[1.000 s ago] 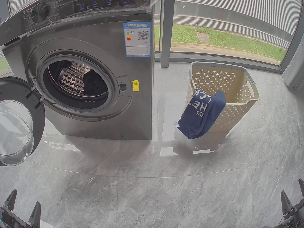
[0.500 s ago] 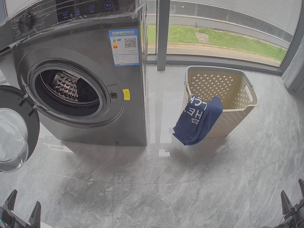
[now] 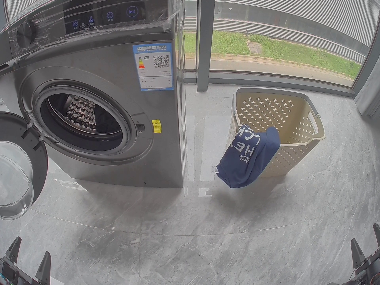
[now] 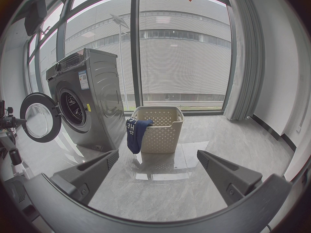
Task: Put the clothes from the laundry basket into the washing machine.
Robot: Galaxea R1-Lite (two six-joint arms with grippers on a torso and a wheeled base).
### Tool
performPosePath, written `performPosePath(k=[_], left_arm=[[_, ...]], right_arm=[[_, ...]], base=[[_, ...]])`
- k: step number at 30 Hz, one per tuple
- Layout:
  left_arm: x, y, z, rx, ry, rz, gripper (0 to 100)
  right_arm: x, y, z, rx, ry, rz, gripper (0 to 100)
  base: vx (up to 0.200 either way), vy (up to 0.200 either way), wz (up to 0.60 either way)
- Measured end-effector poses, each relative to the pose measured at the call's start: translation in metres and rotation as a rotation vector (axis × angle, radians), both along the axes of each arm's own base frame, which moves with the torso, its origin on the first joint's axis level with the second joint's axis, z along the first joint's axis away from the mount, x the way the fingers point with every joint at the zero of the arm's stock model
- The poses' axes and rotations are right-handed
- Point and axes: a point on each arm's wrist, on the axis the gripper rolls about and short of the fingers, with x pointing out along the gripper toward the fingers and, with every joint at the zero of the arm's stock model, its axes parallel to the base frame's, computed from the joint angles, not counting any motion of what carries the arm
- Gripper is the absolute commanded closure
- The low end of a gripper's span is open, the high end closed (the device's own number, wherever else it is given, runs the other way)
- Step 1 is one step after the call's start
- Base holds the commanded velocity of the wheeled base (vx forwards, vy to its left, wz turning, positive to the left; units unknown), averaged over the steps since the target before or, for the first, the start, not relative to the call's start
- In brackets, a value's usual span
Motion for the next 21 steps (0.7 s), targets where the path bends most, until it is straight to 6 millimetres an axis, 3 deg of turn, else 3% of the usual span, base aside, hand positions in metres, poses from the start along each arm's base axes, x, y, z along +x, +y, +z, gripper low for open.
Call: performPosePath(k=[6,21], left_arm=[[0.0,0.0,0.0,0.0,0.0,0.0,0],[0.0001,0.0,0.0,0.005,0.001,-0.001,0]], right_arm=[[0.0,0.0,0.0,0.001,0.0,0.001,0],[0.0,0.0001,-0.0002,-0.004,0.002,0.006,0]], base=[[0.0,-0.2,0.0],[0.0,0.0,0.0]])
